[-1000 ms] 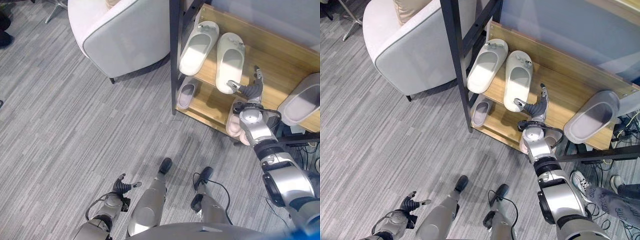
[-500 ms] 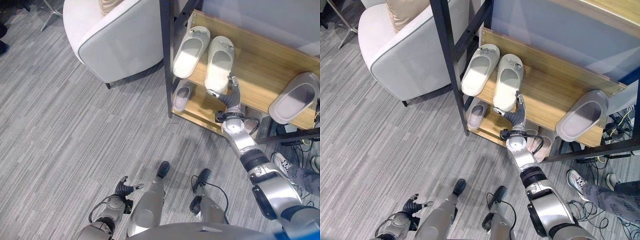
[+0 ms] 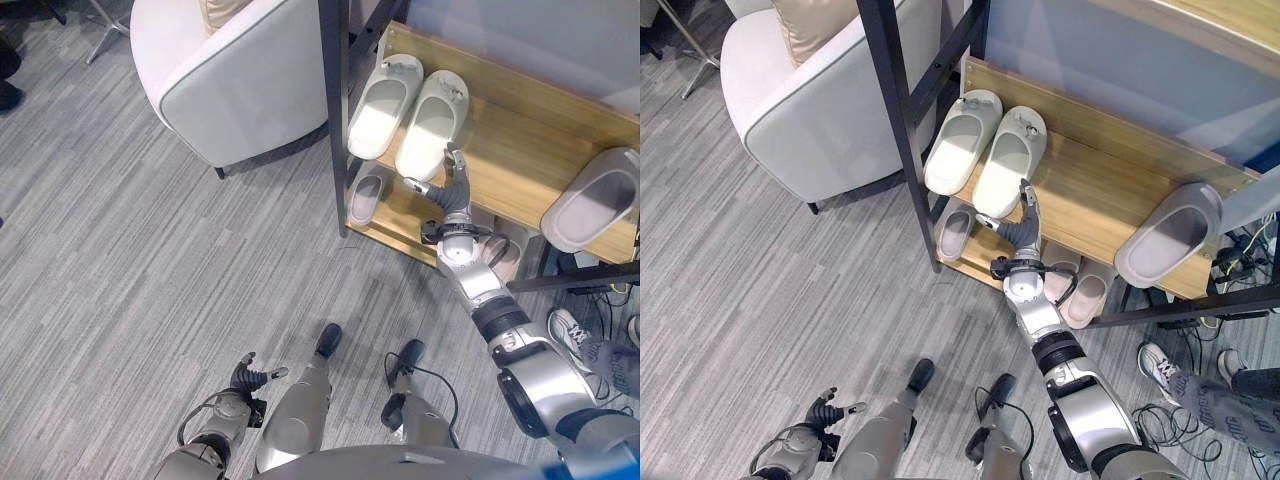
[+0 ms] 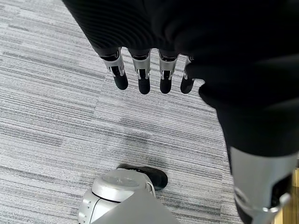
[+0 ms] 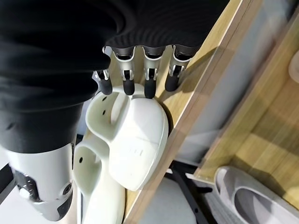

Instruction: Arrange the slippers neatly on the shoe rack.

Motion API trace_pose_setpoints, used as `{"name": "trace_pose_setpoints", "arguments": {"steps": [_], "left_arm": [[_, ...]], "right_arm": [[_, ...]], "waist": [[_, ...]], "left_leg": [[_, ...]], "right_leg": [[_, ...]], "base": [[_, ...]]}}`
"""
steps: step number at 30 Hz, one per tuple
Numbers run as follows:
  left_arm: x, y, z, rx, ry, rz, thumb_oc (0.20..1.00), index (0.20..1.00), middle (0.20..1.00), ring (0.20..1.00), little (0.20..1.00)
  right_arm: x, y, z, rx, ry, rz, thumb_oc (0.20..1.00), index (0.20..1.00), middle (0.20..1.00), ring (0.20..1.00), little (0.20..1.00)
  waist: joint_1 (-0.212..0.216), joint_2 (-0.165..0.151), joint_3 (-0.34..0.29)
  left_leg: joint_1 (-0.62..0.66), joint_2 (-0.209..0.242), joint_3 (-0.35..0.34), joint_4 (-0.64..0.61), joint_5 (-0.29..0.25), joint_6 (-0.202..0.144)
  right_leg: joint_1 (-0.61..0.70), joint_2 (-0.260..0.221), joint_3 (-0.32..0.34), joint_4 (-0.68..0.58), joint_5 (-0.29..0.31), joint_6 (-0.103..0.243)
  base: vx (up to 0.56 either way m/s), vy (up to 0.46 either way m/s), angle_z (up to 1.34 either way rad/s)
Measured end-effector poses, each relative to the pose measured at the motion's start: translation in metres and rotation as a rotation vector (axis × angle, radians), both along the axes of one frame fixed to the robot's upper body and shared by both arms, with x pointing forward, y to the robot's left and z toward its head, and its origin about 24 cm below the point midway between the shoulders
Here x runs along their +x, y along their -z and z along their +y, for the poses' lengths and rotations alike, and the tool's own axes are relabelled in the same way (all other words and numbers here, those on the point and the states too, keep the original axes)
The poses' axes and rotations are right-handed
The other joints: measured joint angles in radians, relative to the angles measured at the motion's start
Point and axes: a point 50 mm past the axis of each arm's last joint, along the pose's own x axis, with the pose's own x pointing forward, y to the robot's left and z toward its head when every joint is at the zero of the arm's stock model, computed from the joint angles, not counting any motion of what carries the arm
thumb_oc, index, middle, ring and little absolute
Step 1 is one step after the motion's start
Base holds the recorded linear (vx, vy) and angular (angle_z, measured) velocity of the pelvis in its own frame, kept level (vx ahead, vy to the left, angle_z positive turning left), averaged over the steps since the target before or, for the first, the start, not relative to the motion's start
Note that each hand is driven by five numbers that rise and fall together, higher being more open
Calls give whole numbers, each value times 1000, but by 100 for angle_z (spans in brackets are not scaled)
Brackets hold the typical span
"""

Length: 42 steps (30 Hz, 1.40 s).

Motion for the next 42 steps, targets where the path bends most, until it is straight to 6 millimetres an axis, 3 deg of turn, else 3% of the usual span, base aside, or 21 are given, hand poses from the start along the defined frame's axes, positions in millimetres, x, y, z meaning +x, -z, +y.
{"name": "trace_pose_setpoints", "arguments": {"steps": [12,14,15,19,27,36,42], "left_arm": [[0,1,-4,-10,0,4,1000,1000,1000,1000,1000],[-1,2,-6,-21,-19,1,1000,1000,1000,1000,1000],[-2,3,-6,-22,-21,11,1000,1000,1000,1000,1000],[-10,4,0,-2,-25,34,1000,1000,1000,1000,1000],[-14,5,1,2,-21,44,1000,1000,1000,1000,1000],[-20,7,2,-13,-6,63,1000,1000,1000,1000,1000],[-23,8,2,-22,-3,71,1000,1000,1000,1000,1000]], "right_arm": [[-2,4,-2,4,-6,16,1000,1000,1000,1000,1000],[-11,-6,-10,3,19,-59,1000,1000,1000,1000,1000],[-13,-9,-16,-16,36,-82,1000,1000,1000,1000,1000],[-18,-40,-80,-126,227,-199,1000,1000,1000,1000,1000],[-23,-61,-121,-496,320,-204,1000,1000,1000,1000,1000],[-27,-41,-183,-733,504,55,1000,1000,1000,1000,1000],[-30,-35,-193,-736,564,105,1000,1000,1000,1000,1000]], "waist": [[-6,12,-2],[-7,12,-2],[-10,12,-2],[-27,10,-4],[-61,13,-7],[-64,35,-20],[-80,64,-29]], "left_leg": [[27,0,-2,-9,0,0],[33,0,-3,-21,3,4],[36,-1,-1,-23,4,5],[79,7,20,-53,6,8],[107,25,53,-72,6,8],[111,27,79,-84,7,9],[113,30,82,-97,9,12]], "right_leg": [[24,0,-1,0,-5,4],[25,-2,-1,0,-5,5],[26,-2,0,0,-5,5],[44,0,20,0,-7,8],[45,15,55,0,-8,8],[29,16,81,0,-12,13],[24,19,86,0,-7,6]], "base": [[1,0,0],[0,0,0],[0,0,0],[5,-29,-16],[-5,-27,-13],[-1,-9,-8],[4,-3,-2]]}}
